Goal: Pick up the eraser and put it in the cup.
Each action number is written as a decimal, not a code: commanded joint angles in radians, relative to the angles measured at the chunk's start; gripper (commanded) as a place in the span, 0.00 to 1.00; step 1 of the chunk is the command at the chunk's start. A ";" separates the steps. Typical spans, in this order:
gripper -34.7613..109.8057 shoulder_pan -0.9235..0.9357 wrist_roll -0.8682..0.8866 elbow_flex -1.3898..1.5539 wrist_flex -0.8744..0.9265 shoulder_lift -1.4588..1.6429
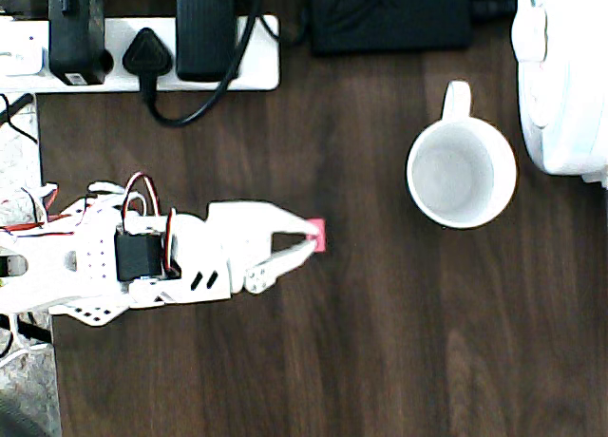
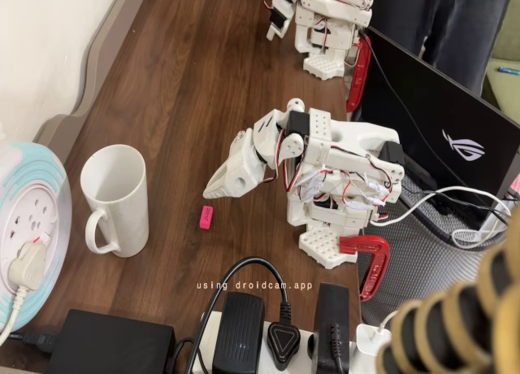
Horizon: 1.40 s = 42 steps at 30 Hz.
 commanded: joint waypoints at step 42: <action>0.41 -0.002 -0.442 -0.353 -0.048 -0.652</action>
